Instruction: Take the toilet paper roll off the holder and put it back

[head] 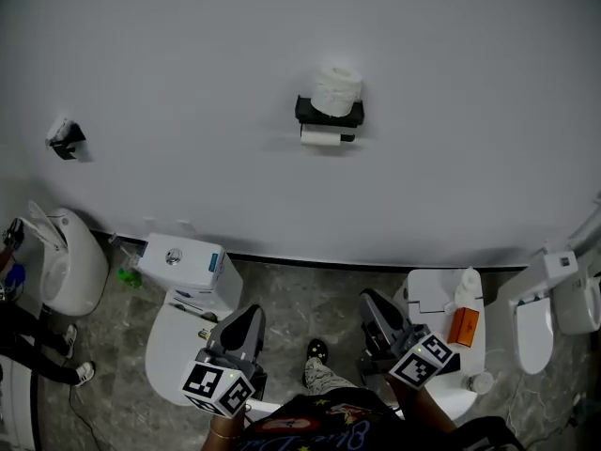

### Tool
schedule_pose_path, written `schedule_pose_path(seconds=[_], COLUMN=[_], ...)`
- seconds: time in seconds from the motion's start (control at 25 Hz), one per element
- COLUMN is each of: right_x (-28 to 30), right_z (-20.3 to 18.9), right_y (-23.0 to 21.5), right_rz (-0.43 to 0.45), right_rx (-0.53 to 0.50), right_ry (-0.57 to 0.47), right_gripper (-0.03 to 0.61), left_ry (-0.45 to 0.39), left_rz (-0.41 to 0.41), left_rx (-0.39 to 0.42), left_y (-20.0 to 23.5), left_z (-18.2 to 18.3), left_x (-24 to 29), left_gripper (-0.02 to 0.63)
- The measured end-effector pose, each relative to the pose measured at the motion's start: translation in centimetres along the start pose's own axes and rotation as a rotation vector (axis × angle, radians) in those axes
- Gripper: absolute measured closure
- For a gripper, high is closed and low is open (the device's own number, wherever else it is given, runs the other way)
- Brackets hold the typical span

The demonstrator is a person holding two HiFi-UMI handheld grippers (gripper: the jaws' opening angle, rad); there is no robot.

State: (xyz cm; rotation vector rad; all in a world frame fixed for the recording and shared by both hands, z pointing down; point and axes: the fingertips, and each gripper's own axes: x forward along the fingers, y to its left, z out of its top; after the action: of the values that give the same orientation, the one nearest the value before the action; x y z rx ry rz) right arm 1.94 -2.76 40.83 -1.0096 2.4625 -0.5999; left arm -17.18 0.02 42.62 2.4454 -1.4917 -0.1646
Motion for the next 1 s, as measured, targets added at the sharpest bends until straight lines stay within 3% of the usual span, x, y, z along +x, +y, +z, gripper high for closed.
schedule_pose_path(seconds=[0.2,0.44,0.6,0.72,0.84,1.0], right_x=[7.3,14.9,20.7,24.7,28.6,33.1], right_z=[5.8,12.6,16.7,18.5,20.9,21.8], right_y=[-1.0,-3.3,-6.2,-7.6,-7.8,-9.6], right_rz=[0.147,0.312,0.303,0.294,0.288,0.252], right_rx=[-0.193,-0.450,-0.644,-0.751,-0.825,-1.007], right_ry=[-0.023,0.031,0.125,0.236,0.288,0.498], right_gripper=[0.561,0.561,0.552,0.454,0.453,0.431], left_ry=[-0.032,0.023,0.050,0.064,0.066,0.093], left_rz=[-0.053,-0.125,-0.166,-0.171,-0.205,-0.218], left_rx=[0.016,0.013,-0.022,-0.031,0.004,0.036], left_y=[2.4,3.9,5.2,6.8,7.5,8.6], left_z=[2.8,3.1,3.4,4.0,5.7,6.0], left_x=[7.8,15.5,18.4,20.5,22.2,23.6], left_gripper=[0.615,0.615,0.615,0.615,0.615,0.615])
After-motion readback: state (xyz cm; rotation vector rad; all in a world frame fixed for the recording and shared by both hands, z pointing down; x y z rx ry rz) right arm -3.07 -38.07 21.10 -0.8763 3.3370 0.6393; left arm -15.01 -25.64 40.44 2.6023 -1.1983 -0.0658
